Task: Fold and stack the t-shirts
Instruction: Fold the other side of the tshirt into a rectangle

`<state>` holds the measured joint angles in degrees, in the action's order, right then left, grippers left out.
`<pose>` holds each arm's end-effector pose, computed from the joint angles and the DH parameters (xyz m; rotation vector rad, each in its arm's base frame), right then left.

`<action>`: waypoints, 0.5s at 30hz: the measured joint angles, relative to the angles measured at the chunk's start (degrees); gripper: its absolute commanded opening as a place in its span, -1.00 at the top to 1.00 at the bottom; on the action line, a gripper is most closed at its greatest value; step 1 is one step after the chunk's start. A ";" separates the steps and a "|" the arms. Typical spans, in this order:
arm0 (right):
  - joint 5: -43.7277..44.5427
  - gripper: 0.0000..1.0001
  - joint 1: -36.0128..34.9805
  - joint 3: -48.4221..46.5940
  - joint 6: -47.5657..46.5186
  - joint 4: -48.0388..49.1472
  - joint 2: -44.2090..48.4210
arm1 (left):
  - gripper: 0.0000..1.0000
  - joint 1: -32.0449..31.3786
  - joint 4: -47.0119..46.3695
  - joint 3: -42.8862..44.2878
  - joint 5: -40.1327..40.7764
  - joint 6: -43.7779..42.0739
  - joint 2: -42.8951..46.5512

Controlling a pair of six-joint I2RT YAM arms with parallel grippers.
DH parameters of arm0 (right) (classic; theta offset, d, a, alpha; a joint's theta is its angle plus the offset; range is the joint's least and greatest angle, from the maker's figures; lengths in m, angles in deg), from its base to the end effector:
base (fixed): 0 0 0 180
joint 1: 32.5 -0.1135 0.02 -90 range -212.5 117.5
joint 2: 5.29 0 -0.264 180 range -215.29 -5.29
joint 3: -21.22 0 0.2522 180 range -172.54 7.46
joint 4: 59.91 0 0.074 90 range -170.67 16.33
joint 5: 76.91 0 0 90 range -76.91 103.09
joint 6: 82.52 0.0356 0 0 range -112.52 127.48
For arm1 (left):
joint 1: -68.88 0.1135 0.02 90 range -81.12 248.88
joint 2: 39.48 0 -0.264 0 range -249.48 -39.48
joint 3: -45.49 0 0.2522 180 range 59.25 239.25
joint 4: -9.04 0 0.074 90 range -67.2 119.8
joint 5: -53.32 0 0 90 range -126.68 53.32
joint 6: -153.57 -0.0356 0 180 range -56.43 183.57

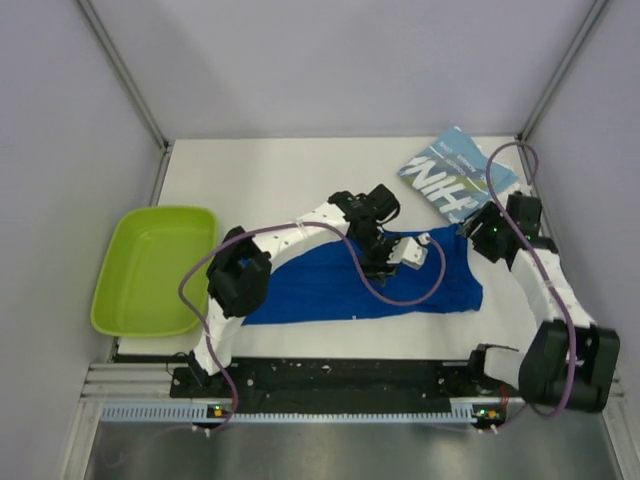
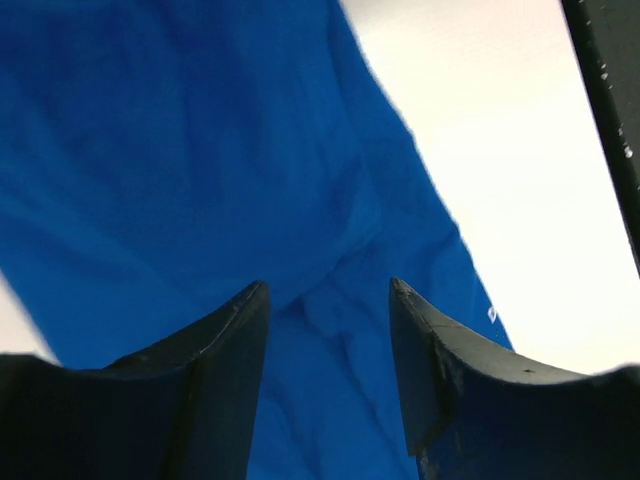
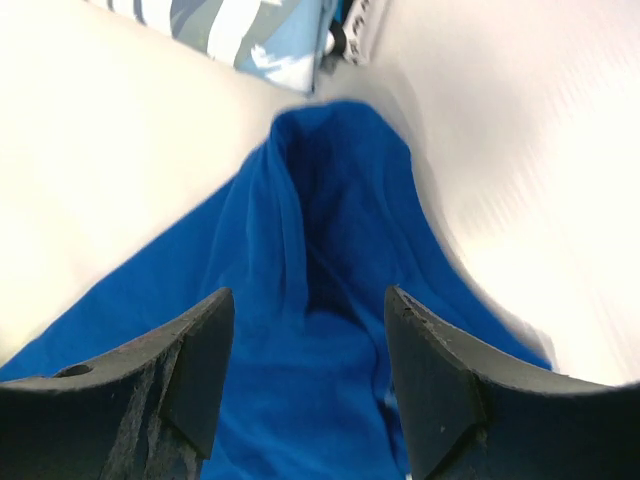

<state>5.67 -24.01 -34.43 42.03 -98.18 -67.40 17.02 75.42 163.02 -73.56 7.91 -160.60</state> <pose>0.2230 -0.0286 0.2415 0.8110 2.2316 0.3731 0.2569 -0.3618 0.2274 2.2269 1.4390 -0.8665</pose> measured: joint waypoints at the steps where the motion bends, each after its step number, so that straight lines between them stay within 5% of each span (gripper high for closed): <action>1: -0.61 -0.18 0.02 -1.95 -0.66 1.36 -4.68 | -0.11 0.72 -0.28 -0.68 0.83 0.55 1.42; 7: -6.05 0.03 0.04 -9.75 -3.15 7.85 -25.07 | -0.06 11.74 -4.11 -10.58 8.55 6.84 11.80; 13: -12.39 0.92 0.04 -11.58 -3.76 11.74 -33.73 | -0.02 24.22 -9.77 -21.62 18.08 12.85 13.51; 15: -13.62 1.00 0.04 -11.82 -3.82 12.70 -35.45 | -0.01 26.88 -10.69 -25.73 20.74 14.27 13.51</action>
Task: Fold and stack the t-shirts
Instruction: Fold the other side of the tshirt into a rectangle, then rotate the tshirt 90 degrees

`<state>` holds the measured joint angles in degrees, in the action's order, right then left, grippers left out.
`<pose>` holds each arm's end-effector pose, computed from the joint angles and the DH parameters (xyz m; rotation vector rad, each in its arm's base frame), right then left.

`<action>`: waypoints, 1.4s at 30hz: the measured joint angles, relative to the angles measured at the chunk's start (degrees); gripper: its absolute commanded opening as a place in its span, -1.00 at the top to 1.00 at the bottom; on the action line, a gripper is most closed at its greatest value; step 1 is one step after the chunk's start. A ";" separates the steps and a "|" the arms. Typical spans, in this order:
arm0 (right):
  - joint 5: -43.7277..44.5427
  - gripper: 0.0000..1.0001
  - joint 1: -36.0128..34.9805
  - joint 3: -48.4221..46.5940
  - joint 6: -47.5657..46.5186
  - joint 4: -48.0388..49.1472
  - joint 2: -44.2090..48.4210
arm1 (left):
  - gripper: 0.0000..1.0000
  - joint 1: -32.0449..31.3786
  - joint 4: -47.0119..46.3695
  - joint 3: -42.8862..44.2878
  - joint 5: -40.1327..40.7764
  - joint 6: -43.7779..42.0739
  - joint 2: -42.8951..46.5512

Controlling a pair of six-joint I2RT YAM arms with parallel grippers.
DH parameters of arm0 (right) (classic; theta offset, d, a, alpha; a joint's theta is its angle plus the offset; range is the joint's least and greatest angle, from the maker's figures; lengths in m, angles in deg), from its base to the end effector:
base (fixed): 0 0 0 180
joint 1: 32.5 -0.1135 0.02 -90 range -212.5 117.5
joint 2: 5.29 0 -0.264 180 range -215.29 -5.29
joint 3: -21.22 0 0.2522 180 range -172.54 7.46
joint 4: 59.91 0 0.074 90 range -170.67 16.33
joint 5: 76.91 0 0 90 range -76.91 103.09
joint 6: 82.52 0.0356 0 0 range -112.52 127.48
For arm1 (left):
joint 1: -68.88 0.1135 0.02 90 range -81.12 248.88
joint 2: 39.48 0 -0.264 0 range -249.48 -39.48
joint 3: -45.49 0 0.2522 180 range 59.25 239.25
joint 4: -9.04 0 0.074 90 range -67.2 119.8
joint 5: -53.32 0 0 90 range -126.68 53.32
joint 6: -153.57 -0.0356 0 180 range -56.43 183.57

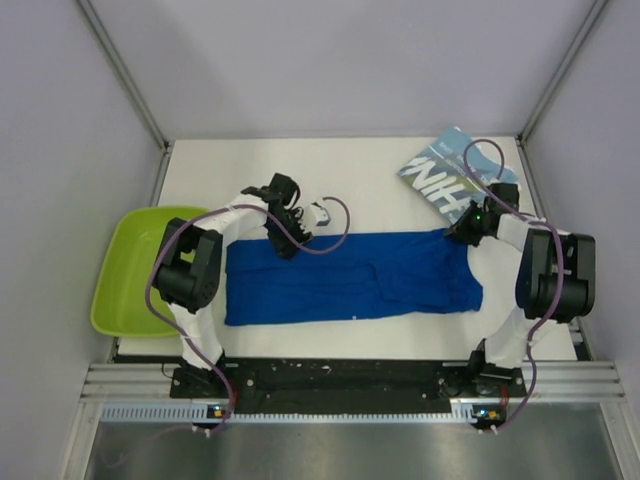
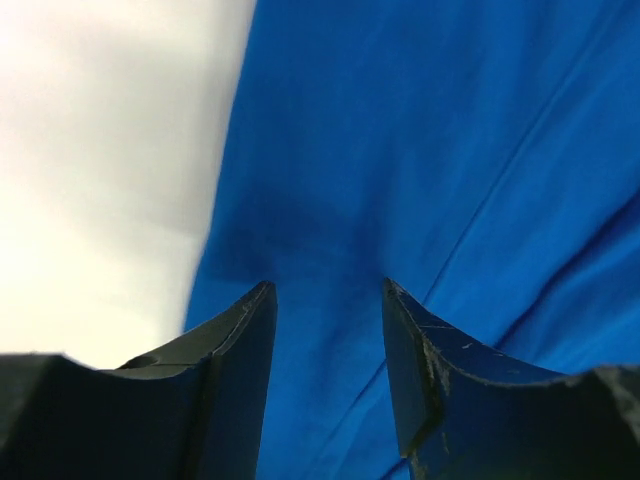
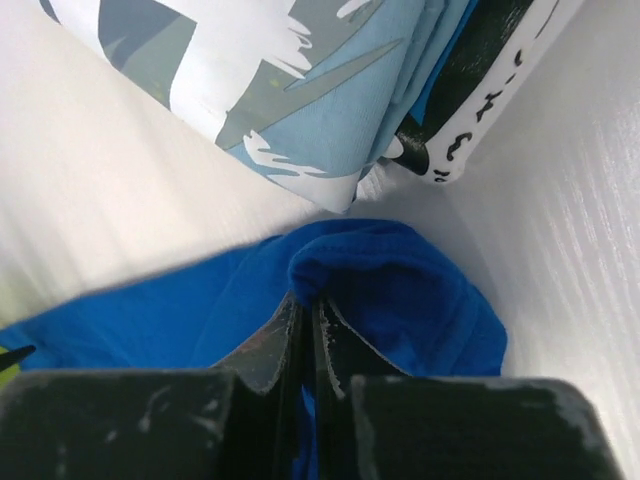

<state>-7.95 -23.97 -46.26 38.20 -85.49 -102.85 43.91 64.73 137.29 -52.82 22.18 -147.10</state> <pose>0.3317 -0.0368 0.1603 0.7203 2.4567 0.6177 0.3375 -0.1681 0.1937 1.5670 2.2798 -0.3238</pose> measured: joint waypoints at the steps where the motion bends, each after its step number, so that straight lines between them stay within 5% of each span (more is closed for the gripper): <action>1: -0.07 1.00 0.00 -0.07 -0.26 0.24 -0.42 | -0.01 1.16 -0.55 -2.10 1.40 0.83 0.00; 10: 3.23 1.00 0.00 -4.81 -5.22 1.51 -2.05 | 0.02 4.15 -7.93 -11.10 5.57 4.20 3.58; 19: 5.18 0.26 -0.22 -7.72 -10.40 -0.17 -3.89 | -0.08 4.31 -8.92 -13.31 5.14 4.48 5.64; 26: 15.02 0.12 -4.44 -8.68 -13.51 -8.11 5.35 | -0.06 6.08 -1.55 -9.86 1.86 3.87 7.89; 34: 19.85 0.88 -14.62 -5.44 -14.12 -10.69 15.21 | 0.06 13.70 -3.32 -5.86 7.82 4.17 8.39; 42: 17.55 1.00 -17.14 -2.01 -13.55 -11.52 4.39 | 0.09 14.25 -7.93 -15.32 13.25 2.91 7.26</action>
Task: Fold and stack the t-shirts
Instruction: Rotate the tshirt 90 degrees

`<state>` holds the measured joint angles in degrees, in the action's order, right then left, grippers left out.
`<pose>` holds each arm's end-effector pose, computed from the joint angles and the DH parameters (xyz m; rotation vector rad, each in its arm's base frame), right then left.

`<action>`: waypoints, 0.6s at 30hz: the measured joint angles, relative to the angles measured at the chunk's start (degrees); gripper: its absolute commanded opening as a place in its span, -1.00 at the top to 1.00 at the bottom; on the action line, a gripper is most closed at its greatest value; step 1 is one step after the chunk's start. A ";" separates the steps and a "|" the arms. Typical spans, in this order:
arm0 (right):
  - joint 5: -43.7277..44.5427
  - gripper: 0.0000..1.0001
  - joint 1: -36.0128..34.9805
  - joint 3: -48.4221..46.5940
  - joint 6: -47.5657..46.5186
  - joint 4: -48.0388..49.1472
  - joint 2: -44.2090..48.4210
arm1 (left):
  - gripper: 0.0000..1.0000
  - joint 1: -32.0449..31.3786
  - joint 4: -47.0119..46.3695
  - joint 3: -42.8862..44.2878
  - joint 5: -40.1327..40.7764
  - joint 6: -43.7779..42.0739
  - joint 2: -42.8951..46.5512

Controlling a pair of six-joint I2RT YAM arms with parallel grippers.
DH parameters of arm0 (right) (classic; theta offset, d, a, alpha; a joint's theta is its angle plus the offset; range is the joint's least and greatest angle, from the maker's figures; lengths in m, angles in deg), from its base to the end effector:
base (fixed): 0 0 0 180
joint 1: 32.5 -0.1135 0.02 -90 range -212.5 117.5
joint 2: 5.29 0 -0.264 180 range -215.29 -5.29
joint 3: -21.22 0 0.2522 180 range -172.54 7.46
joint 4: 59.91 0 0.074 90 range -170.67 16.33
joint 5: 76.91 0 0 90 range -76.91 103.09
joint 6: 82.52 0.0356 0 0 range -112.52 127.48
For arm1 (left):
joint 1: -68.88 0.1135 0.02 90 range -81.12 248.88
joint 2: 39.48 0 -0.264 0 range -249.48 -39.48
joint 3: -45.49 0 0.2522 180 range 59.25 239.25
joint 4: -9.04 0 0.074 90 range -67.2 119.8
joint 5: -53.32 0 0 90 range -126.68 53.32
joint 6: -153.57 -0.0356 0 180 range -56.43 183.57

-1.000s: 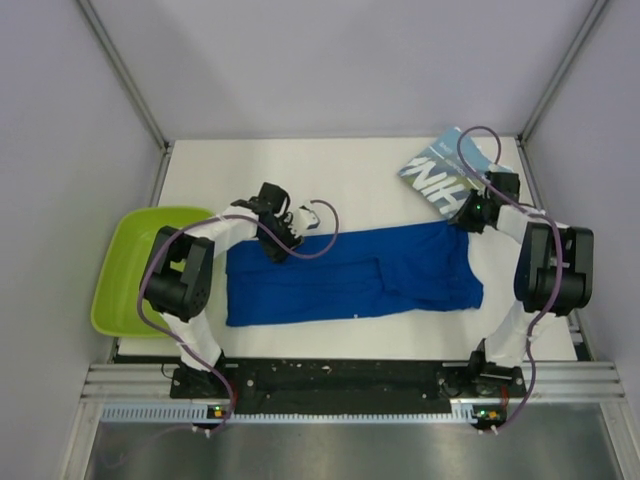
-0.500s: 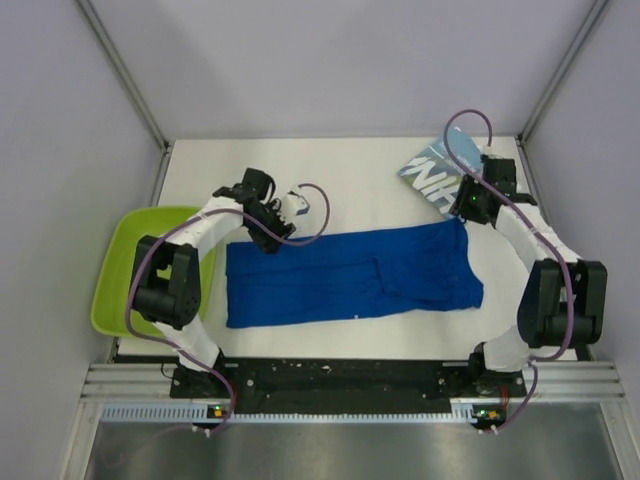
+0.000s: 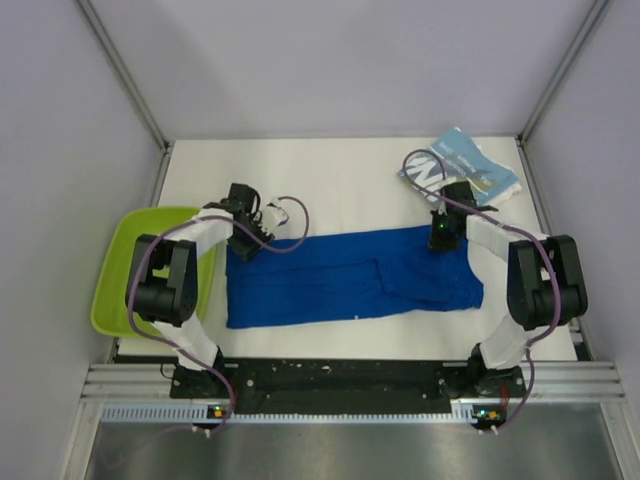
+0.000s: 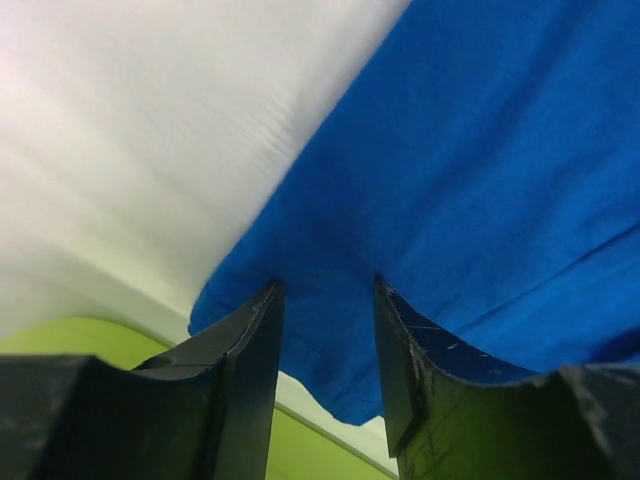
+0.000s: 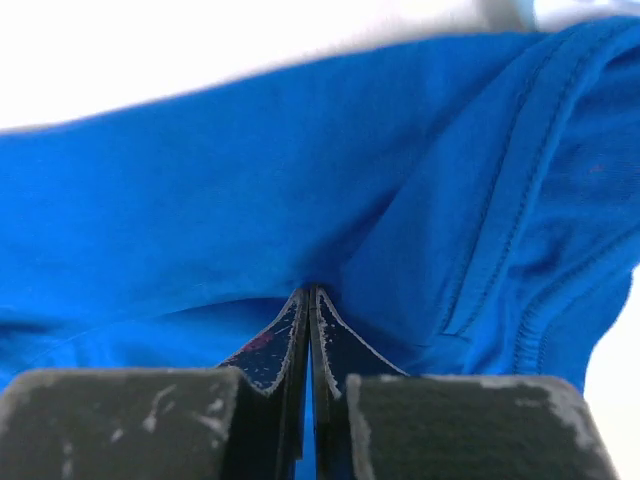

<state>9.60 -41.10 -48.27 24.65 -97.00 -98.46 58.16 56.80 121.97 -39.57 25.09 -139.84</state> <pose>0.3151 0.0499 0.1802 0.1769 2.6422 0.2326 0.3265 -0.0636 0.1671 1.1836 2.5577 0.0402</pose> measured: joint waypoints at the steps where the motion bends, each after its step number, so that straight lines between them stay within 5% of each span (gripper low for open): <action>1: 0.02 1.00 0.00 -0.02 0.02 -0.20 -1.49 | 0.09 -0.07 -1.05 -1.11 0.04 -0.15 1.09; 11: 1.99 1.00 -4.28 -5.90 -0.07 -2.01 -7.58 | 0.07 -0.22 3.06 -16.13 -2.62 -5.11 14.78; 18: 1.31 1.00 -9.51 -19.89 -0.20 -5.99 -17.84 | 0.04 -0.26 15.19 -23.52 -3.26 -8.94 24.55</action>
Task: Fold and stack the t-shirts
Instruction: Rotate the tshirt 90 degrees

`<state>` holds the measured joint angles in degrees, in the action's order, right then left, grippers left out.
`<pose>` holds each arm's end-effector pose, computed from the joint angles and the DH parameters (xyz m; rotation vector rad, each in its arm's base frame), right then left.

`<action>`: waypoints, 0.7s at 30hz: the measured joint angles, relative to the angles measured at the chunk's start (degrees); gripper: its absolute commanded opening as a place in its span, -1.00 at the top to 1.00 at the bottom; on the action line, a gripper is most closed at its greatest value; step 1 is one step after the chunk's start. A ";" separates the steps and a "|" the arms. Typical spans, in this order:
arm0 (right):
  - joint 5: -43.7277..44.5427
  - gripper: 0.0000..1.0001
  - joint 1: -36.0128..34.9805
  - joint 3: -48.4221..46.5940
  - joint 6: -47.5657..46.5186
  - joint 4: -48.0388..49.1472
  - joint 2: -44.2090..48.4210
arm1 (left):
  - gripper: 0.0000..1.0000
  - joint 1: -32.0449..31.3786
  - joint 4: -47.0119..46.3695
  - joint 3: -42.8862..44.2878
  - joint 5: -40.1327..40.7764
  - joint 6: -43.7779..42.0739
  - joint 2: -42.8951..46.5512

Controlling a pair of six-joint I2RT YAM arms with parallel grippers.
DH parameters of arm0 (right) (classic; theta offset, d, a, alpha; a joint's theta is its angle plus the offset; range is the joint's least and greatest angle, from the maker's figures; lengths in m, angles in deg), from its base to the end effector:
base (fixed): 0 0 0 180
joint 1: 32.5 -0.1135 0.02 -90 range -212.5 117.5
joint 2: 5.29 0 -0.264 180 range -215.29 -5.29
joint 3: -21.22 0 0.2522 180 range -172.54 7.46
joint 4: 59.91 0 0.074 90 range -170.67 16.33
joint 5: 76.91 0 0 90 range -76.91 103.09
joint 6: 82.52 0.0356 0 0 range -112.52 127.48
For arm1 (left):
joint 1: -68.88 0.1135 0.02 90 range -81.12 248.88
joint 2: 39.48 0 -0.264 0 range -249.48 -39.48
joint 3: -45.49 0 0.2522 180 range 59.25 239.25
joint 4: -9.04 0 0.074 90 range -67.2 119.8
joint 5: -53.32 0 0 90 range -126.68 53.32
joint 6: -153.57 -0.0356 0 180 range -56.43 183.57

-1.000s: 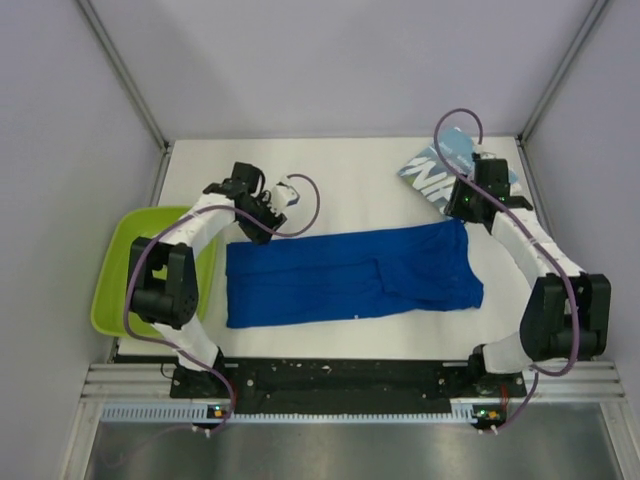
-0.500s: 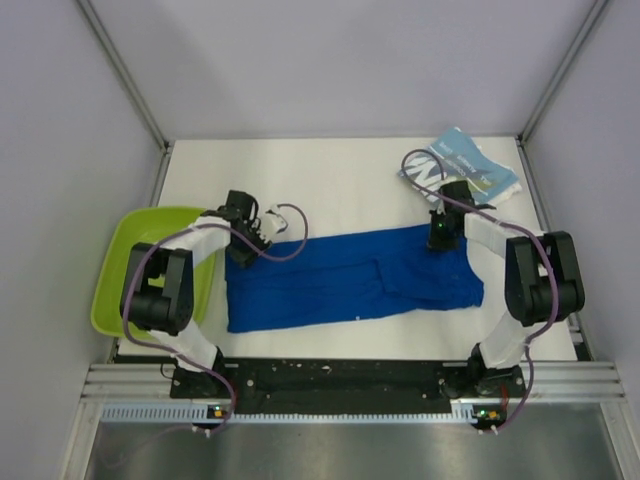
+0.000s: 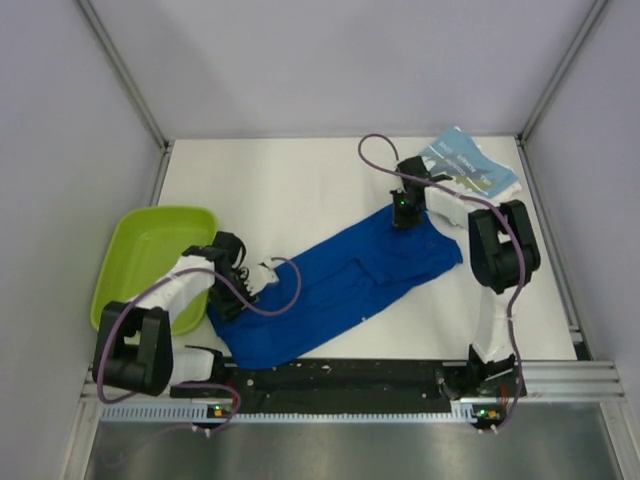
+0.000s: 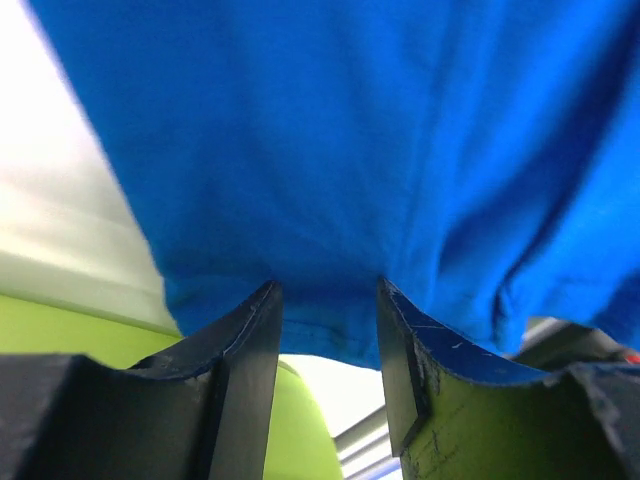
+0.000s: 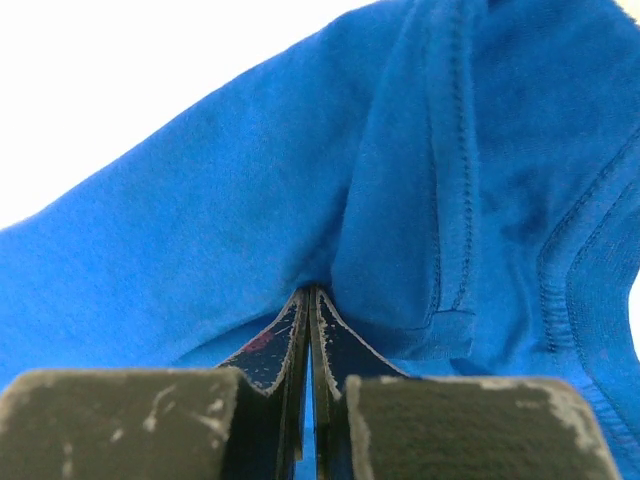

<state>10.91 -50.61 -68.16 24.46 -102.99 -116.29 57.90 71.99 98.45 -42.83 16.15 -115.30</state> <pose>0.3759 0.1243 0.1680 -0.0385 2.7221 0.2336 0.1914 -0.0410 0.1624 1.4865 2.6475 -0.1202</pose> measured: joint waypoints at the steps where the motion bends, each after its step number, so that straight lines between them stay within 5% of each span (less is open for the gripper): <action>1: -0.70 1.00 -0.59 -3.74 0.02 -1.09 -2.54 | 0.03 0.00 1.42 -0.37 -0.44 -0.42 1.05; 7: -6.69 1.00 -2.51 -27.15 1.99 -3.32 -18.38 | 0.03 -0.44 5.11 -1.60 -3.34 -1.57 6.01; 12: -10.71 0.65 -2.67 -38.29 3.17 -4.76 -24.68 | 0.03 -0.94 6.10 -0.33 -6.01 -1.57 6.05; 16: -10.71 0.39 -2.67 -38.82 1.88 -5.95 -21.79 | 0.01 -0.96 8.24 5.05 -8.61 -1.57 6.60; 21: -5.79 0.56 -2.29 -25.00 -2.34 -5.40 -4.61 | 0.05 -0.96 6.99 7.93 -6.49 -1.16 6.99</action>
<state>5.12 -52.90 -93.16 22.12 -108.39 -120.91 56.94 78.98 106.39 -49.32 14.99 -108.30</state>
